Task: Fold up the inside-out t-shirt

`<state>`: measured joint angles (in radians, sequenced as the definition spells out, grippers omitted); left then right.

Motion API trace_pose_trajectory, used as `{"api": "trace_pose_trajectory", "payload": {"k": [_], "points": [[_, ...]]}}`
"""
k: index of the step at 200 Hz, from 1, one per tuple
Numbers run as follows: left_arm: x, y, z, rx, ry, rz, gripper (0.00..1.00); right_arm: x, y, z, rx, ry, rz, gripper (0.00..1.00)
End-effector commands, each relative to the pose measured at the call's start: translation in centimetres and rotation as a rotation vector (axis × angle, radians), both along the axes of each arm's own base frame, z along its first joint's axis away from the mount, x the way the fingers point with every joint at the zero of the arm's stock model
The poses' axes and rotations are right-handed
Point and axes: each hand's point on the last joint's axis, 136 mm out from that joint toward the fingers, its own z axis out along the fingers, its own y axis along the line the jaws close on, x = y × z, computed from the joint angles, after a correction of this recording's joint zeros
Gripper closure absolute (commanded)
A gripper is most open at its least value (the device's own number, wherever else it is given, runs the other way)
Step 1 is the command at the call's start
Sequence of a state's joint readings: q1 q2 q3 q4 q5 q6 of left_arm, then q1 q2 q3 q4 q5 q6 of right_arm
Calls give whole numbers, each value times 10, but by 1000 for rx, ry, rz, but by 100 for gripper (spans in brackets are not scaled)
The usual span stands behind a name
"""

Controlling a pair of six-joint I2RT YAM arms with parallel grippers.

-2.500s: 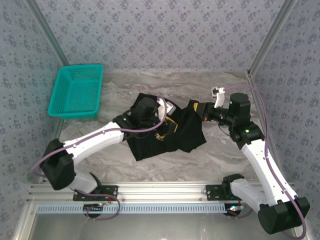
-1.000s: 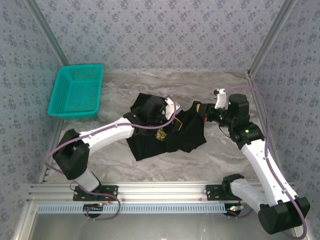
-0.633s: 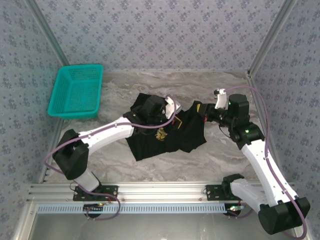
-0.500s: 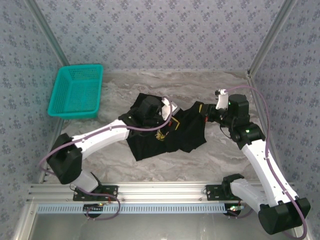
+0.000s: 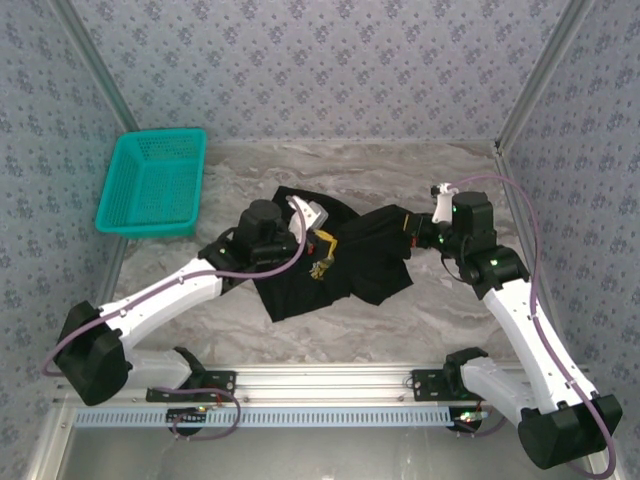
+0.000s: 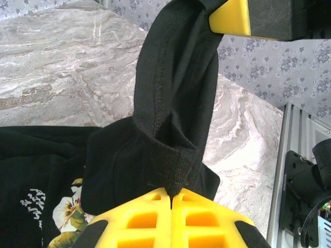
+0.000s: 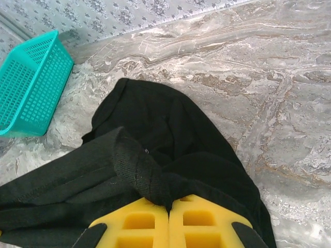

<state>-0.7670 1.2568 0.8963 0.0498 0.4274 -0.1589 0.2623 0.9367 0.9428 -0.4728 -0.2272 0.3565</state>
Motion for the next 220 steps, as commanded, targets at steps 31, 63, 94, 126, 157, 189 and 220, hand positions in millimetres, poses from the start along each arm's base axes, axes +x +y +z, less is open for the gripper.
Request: {"api": "trace_pose_trajectory", "payload": {"k": [31, 63, 94, 126, 157, 189, 220], "points": [[11, 28, 22, -131, -78, 120, 100, -9, 21, 24, 212, -74, 174, 100], [17, 36, 13, -158, -42, 159, 100, -8, 21, 33, 345, -68, 195, 98], [7, 28, 23, -225, -21, 76, 100, 3, -8, -5, 253, 75, -16, 92], [-6, 28, 17, -191, -13, 11, 100, -1, -33, -38, 90, 168, -134, 82], [-16, 29, -9, -126, 39, -26, 100, -6, -3, -40, 110, 148, 30, 72], [-21, 34, -23, -94, 59, -19, 100, -12, 31, -46, 33, 114, 198, 63], [-25, 38, -25, -75, 45, -27, 100, 0, 61, -58, -124, 104, 279, 48]]}}
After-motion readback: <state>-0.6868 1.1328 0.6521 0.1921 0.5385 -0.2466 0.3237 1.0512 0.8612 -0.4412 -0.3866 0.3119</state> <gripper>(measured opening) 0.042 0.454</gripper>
